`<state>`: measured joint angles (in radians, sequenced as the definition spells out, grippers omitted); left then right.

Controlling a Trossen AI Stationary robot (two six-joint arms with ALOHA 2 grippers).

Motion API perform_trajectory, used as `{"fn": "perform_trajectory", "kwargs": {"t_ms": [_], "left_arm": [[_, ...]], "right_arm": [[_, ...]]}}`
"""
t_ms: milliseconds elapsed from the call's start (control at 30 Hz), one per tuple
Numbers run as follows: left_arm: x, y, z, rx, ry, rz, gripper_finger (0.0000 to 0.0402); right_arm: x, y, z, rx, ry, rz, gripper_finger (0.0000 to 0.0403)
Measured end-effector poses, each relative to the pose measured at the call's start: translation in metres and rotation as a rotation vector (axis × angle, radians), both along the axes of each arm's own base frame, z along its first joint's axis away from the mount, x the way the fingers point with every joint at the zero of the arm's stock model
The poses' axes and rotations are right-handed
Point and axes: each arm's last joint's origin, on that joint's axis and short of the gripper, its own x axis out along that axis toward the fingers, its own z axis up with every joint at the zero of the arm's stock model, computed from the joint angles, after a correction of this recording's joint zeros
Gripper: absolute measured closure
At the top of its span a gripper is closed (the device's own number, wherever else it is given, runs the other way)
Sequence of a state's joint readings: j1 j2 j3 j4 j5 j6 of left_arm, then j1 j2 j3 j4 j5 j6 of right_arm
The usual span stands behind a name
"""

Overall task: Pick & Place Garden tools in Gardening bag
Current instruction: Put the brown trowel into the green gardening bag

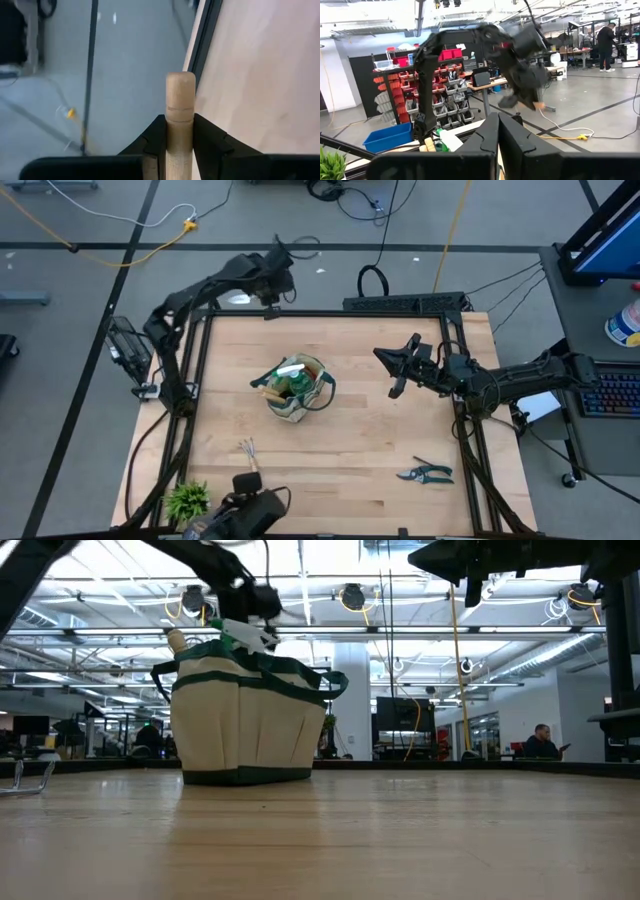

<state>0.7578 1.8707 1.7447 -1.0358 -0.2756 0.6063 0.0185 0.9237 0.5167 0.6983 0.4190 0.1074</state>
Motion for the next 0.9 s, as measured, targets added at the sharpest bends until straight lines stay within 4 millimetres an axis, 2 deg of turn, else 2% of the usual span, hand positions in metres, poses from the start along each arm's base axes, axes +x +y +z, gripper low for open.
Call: {"fn": "perform_trajectory", "kwargs": {"t_ms": [300, 433, 633, 900], "left_arm": [[-0.02, -0.029, 0.078, -0.01, -0.506, -0.1, 0.0331], [-0.027, -0.042, 0.103, -0.04, -0.684, -0.174, 0.0331], [-0.03, -0.055, 0.127, -0.14, -0.911, -0.284, 0.0331], [-0.022, -0.064, 0.138, -0.282, -1.072, -0.389, 0.0331]], "right_arm": [[0.0, 0.0, 0.0, 0.0, 0.0, 0.001, 0.0401], [0.0, 0.0, 0.0, 0.0, 0.0, 0.001, 0.0401], [0.0, 0.0, 0.0, -0.001, 0.0, 0.004, 0.0401], [0.0, 0.0, 0.0, 0.0, 0.001, 0.006, 0.0401]]}}
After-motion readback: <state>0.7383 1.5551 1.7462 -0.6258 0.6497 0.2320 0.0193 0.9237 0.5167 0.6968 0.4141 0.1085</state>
